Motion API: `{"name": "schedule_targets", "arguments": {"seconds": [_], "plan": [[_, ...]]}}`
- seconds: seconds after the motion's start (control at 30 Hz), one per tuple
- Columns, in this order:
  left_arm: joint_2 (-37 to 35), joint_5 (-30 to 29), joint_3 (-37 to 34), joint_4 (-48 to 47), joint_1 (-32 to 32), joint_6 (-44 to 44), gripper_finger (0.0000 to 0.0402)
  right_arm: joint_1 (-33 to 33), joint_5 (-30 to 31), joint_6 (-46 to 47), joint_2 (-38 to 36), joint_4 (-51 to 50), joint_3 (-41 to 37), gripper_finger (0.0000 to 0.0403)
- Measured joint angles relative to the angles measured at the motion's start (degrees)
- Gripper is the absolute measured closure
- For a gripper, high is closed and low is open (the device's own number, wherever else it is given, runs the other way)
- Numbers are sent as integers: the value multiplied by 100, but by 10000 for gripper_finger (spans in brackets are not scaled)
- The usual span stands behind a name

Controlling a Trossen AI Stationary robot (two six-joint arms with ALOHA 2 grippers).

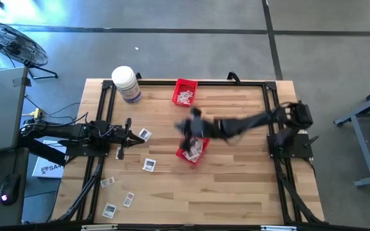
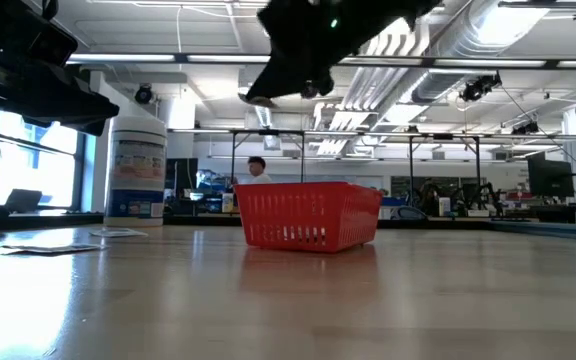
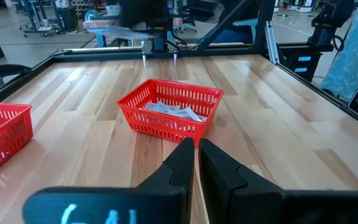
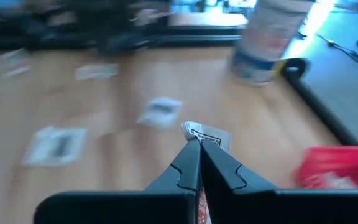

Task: Pick & Place First Aid Supplies
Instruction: Put the white ointment pack into the top red bin

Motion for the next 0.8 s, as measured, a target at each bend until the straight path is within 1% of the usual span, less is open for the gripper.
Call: {"name": "schedule_targets", "arguments": {"seconds": [0.13,0.23,0.33,0.43,0.53,0.67,0.8], "plan": [[-2,0,0,1,2,0,380,-1220,-889,-243,76,419,9,400],[0,0,0,1,0,0,380,-1962,-1493,-331,338,984,-15,398],[-1,-1,0,1,1,0,380,-2441,-1738,-461,725,1152,74,396],[-2,0,0,1,2,0,380,-2724,-1808,-506,1087,964,155,394],[0,0,0,1,1,0,380,-2891,-1860,-427,1311,836,165,382],[-1,0,0,1,0,0,380,-3021,-2142,-374,1451,728,168,344],[-2,-2,0,1,2,0,380,-3019,-2119,-395,1258,714,168,300]]}}
